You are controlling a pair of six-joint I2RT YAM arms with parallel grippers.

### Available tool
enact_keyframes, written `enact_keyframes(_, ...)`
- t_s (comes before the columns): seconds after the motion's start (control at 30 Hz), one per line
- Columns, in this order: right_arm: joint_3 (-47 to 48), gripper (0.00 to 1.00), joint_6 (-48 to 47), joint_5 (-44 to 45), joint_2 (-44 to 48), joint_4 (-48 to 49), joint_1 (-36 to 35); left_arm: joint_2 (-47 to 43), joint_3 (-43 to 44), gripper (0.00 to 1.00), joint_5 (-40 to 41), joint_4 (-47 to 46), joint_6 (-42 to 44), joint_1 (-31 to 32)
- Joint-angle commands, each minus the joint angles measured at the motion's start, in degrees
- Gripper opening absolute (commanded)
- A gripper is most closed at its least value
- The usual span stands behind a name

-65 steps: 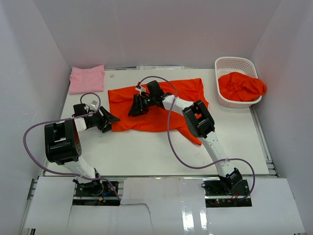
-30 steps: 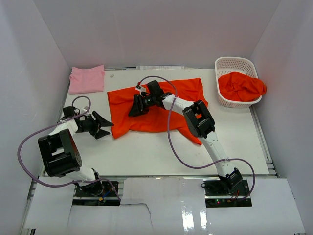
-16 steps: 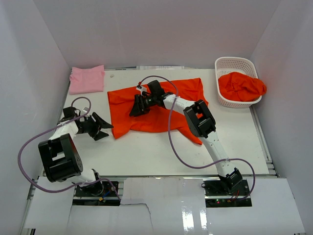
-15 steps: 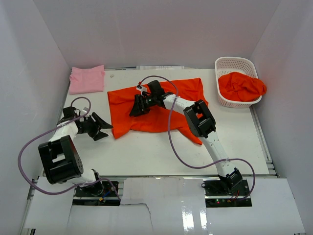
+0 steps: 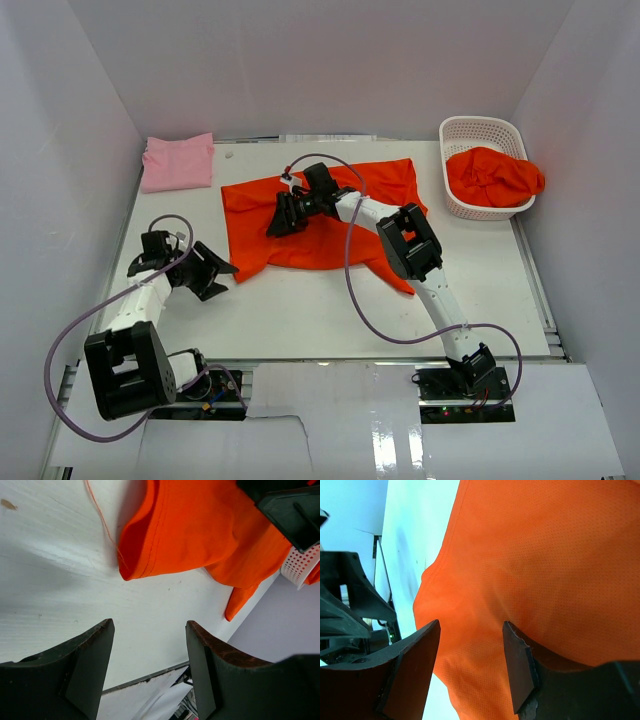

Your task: Fold and stack the t-shirts

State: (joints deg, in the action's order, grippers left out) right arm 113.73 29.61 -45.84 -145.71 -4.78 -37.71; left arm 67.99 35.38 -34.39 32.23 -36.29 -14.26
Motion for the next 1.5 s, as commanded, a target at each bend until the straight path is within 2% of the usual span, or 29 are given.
enact_keyframes(0.0, -1.6, 0.61, -2.6, 5.4, -0.4, -6.1, 1.3, -1.0, -1.5, 0.7, 2.9, -5.1, -4.7, 2.9)
enact_keyframes(0.1, -1.6, 0.61, -2.6, 5.3, -0.4, -6.2, 1.4, -1.5, -2.9, 0.7, 6.6, -5.5, -6.9, 6.0)
enact_keyframes(0.23, -1.8, 0.61, -2.6, 5.2, -0.3, -6.1, 1.5, -2.8, -6.9, 0.64, 9.6, -7.5, -11.6, 6.8)
enact_keyframes(0.47, -2.6, 0.61, -3.1, 5.2, 0.2, -6.2, 1.7, -2.2, -8.3, 0.64, 16.3, -10.1, -16.4, 8.9)
enact_keyframes(1.03, -2.7, 0.62, -3.2, 5.3, 0.2, -6.1, 1.8, 7.8, -6.2, 0.62, 21.9, -16.5, -19.3, 13.3)
enact_keyframes(1.13, -3.0, 0.62, -3.2, 5.3, 0.5, -6.1, 1.9, 9.9, -5.5, 0.59, 22.5, -16.5, -19.0, 13.3)
enact_keyframes(1.17, -3.1, 0.62, -3.3, 5.3, 0.5, -6.1, 1.9, 10.6, -5.4, 0.53, 22.9, -16.4, -18.8, 13.3)
enact_keyframes(1.3, -3.2, 0.62, -3.3, 5.2, 1.0, -6.1, 1.9, 12.3, -4.7, 0.46, 24.0, -15.6, -18.7, 13.3)
enact_keyframes(1.47, -3.7, 0.63, -3.5, 5.2, 1.4, -6.1, 1.9, 14.3, -4.3, 0.42, 25.2, -15.8, -18.9, 13.3)
